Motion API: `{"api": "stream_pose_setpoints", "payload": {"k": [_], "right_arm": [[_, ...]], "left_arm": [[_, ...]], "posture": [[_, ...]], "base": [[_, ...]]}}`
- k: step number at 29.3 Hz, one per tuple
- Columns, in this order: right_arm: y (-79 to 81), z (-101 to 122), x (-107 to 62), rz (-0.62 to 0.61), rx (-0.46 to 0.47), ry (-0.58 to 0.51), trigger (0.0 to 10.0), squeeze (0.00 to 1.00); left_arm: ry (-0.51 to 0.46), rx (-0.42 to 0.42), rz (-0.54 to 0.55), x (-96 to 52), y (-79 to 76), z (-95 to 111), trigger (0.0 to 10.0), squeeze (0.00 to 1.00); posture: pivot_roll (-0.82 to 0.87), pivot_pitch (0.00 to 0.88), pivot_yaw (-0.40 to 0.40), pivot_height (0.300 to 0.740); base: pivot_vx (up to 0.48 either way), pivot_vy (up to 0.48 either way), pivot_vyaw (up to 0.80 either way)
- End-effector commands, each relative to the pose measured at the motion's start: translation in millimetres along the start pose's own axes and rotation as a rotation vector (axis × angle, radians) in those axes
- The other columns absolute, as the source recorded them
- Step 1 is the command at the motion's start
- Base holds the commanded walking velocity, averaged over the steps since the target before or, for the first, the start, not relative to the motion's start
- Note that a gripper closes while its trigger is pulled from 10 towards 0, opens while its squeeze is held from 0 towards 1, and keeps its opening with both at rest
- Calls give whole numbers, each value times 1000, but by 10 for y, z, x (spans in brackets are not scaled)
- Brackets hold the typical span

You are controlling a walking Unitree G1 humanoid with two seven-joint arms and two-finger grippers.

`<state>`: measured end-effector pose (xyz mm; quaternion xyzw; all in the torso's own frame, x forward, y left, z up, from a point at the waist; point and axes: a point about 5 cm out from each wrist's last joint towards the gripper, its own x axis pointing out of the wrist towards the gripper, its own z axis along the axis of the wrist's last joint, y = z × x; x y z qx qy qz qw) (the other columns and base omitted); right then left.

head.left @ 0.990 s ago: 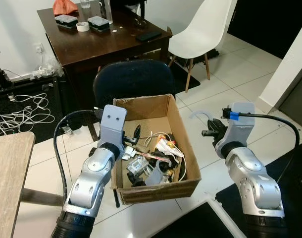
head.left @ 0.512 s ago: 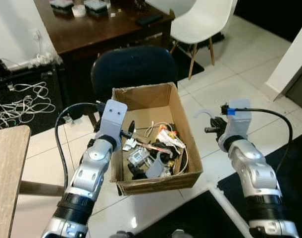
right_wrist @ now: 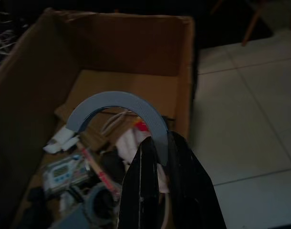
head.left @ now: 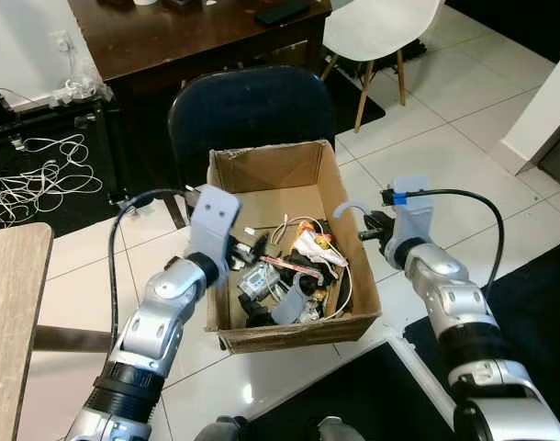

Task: Picking trash to rubbish bin

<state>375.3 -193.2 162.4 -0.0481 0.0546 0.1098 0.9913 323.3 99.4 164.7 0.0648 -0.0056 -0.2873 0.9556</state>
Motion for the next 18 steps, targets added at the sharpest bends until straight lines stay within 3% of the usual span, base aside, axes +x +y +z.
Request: {"api": "stream_pose_setpoints", "payload": {"k": [1,7,14,15,16,17,18], "right_arm": [[78,-87,22,42,-7,37,10000,0],[155,-134,83,87,-79,87,10000,0],[103,-133,112,70,-77,93,10000,0],[97,-127,115,68,-72,92,10000,118],[90,-119,118,62,-71,91,10000,365],[90,-119,118,62,-71,91,10000,365],[79,-112,120,56,-71,91,10000,1000]], "left_arm": [[10,0,-45,-52,-37,-40,10000,0],[4,10,-81,-47,-60,-34,10000,0],[1,11,-88,-46,-48,-20,10000,0],[2,12,-87,-50,-45,-23,10000,0],[2,13,-86,-53,-43,-26,10000,0],[2,13,-86,-53,-43,-26,10000,0],[3,14,-85,-54,-46,-29,10000,0]], "posture": [[29,290,80,740],[23,287,78,740],[19,287,76,740],[19,287,76,740],[19,287,76,740],[19,287,76,740],[14,285,73,740]], "base": [[0,0,0],[0,0,0],[0,0,0],[0,0,0],[0,0,0],[0,0,0],[0,0,0]]}}
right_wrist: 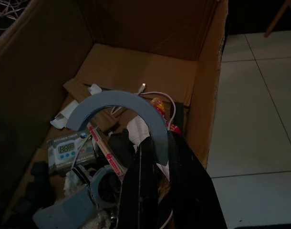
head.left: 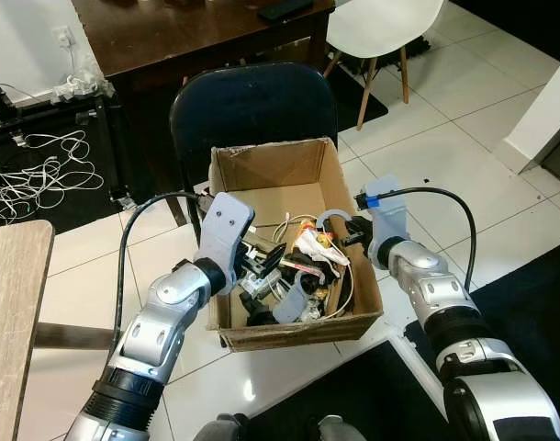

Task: Picking trash to rubbish bin

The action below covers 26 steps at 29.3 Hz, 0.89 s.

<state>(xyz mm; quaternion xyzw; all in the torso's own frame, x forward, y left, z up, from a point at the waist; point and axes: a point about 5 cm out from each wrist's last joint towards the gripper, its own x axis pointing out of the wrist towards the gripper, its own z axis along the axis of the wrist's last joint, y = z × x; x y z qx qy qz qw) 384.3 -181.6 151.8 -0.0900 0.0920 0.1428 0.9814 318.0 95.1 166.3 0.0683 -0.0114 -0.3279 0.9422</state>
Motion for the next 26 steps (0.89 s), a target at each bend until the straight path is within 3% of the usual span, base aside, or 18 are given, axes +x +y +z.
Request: {"api": "stream_pose_setpoints", "payload": {"k": [1,4,5,10,15,17,19,22,26], "right_arm": [[-31,-22,-2,-19,4,7,10000,1000],[-51,-2,2,-40,-11,0,10000,1000],[-70,23,4,-59,-31,-18,10000,0],[-136,123,-5,-113,5,-89,10000,0],[-244,317,-66,-185,74,-226,10000,0],[-283,465,-175,-233,186,-345,10000,0],[-281,507,-216,-242,215,-379,10000,0],[-232,544,-296,-247,260,-428,10000,0],[13,495,-348,-214,287,-434,10000,0]], "left_arm": [[18,2,0,-34,11,-54,10000,0],[20,1,8,-32,11,-60,10000,0],[36,5,46,-25,32,-88,10000,0],[66,8,162,-8,129,-132,10000,0],[9,-32,216,1,147,-67,10000,0],[-56,-107,278,-14,147,33,10000,0],[-80,-128,294,-25,143,74,10000,0],[-110,-161,319,-47,121,130,10000,0],[-115,-203,391,-92,165,96,10000,0]], "posture": [[14,285,73,740],[14,285,73,740],[11,283,71,740],[11,283,71,740],[2,257,78,740],[-6,197,83,740],[-6,188,84,740],[-2,147,80,740],[0,103,72,740]], "base": [[0,0,0],[0,0,0],[0,0,0],[0,0,0],[0,0,0],[0,0,0],[0,0,0],[0,0,0],[0,0,0]]}}
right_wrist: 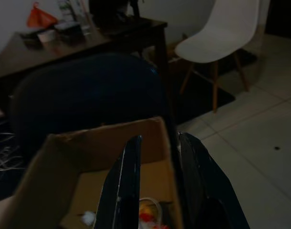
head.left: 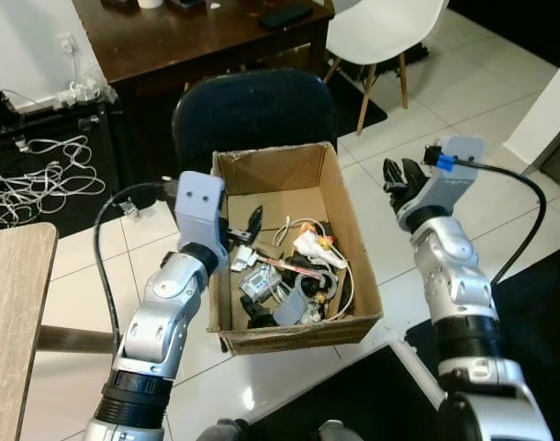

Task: Picking trash to rubbish bin

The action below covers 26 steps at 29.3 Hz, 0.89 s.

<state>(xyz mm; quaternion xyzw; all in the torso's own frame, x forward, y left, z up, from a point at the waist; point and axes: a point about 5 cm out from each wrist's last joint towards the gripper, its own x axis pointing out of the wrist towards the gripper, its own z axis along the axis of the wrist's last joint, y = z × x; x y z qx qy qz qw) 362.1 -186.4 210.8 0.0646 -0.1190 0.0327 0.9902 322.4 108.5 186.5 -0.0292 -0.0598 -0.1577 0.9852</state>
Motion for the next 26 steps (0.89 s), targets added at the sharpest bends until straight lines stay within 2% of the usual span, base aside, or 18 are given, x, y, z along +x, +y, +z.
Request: {"api": "stream_pose_setpoints", "payload": {"k": [1,2,4,6,11,16,19,26], "right_arm": [[117,-68,-64,16,29,19,10000,0],[185,-84,-97,27,34,16,10000,0],[225,-91,-123,32,37,13,10000,0],[307,-70,-188,64,8,6,10000,0],[334,-37,-260,87,-7,19,10000,0],[344,-72,-322,103,-19,57,10000,0],[380,-100,-338,108,-21,73,10000,0],[419,-138,-412,111,-10,103,10000,0]], "left_arm": [[22,-45,53,-58,62,-89,10000,0],[16,-43,75,-90,100,-90,10000,0],[11,-42,89,-112,121,-93,10000,0],[0,-37,115,-197,159,-92,10000,0],[1,-50,140,-271,180,-90,10000,0],[-19,-53,185,-234,220,-50,10000,0],[-33,-49,178,-199,210,-17,10000,0],[-28,-52,159,-222,145,-24,10000,0]], "posture": [[-5,95,72,740],[-6,77,75,740],[-6,72,75,740],[-11,49,72,740],[-6,34,57,740],[-3,31,46,740],[-3,33,45,740],[-8,41,49,740]], "base": [[0,0,0],[0,0,0],[0,0,0],[0,0,0],[0,0,0],[0,0,0],[0,0,0],[0,0,0]]}}
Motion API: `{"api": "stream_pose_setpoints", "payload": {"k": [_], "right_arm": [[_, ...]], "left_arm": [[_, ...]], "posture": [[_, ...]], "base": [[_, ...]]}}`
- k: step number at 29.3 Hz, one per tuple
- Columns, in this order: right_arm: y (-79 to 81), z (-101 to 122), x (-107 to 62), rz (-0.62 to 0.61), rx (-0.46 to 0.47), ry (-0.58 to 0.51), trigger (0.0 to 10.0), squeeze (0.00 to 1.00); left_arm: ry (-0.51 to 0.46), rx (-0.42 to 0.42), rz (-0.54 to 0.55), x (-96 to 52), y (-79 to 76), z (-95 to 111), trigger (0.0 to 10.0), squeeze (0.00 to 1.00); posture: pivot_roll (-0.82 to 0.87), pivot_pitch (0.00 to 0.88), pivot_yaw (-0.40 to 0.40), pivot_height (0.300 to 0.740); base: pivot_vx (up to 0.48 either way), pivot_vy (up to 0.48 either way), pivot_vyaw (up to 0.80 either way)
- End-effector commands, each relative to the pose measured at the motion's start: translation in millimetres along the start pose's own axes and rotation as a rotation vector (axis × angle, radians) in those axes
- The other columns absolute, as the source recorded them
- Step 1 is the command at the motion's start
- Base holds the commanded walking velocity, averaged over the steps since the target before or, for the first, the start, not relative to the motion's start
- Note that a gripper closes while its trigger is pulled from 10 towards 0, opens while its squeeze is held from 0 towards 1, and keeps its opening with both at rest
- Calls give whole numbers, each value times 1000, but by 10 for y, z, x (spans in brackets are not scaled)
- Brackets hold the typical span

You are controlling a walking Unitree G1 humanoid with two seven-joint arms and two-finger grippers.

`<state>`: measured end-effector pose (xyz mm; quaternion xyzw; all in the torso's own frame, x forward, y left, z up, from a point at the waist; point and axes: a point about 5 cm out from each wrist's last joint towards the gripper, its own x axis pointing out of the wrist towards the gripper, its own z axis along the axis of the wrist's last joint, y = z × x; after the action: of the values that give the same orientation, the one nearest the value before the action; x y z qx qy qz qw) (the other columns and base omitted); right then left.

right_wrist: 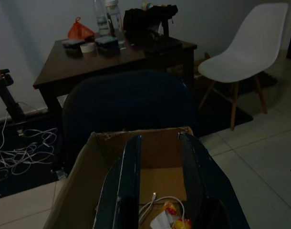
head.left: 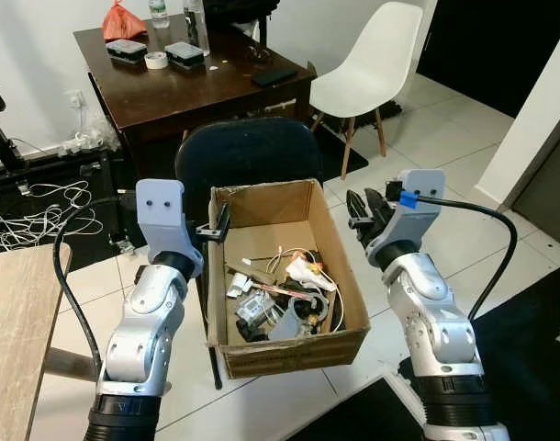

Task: Picking trash to rubbish bin

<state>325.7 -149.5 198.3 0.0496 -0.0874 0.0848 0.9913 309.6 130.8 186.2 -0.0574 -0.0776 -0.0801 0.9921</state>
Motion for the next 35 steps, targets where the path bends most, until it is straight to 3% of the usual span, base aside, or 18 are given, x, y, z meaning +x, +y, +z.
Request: {"api": "stream_pose_setpoints", "payload": {"k": [1,21,26,35], "right_arm": [[44,-65,-55,6,12,39,10000,0],[112,-163,-114,22,23,112,10000,0],[169,-174,-140,74,-56,125,10000,0],[251,-170,-151,106,-72,123,10000,0]], "left_arm": [[23,-11,-1,-46,-28,-60,10000,0],[36,24,-25,-93,-55,-87,10000,0],[43,16,-24,-91,-58,-97,10000,0],[36,19,-43,-102,-81,-84,10000,0]], "posture": [[-8,41,49,740],[-9,62,45,740],[-12,65,47,740],[-13,66,52,740]], "base": [[0,0,0],[0,0,0],[0,0,0],[0,0,800]]}}
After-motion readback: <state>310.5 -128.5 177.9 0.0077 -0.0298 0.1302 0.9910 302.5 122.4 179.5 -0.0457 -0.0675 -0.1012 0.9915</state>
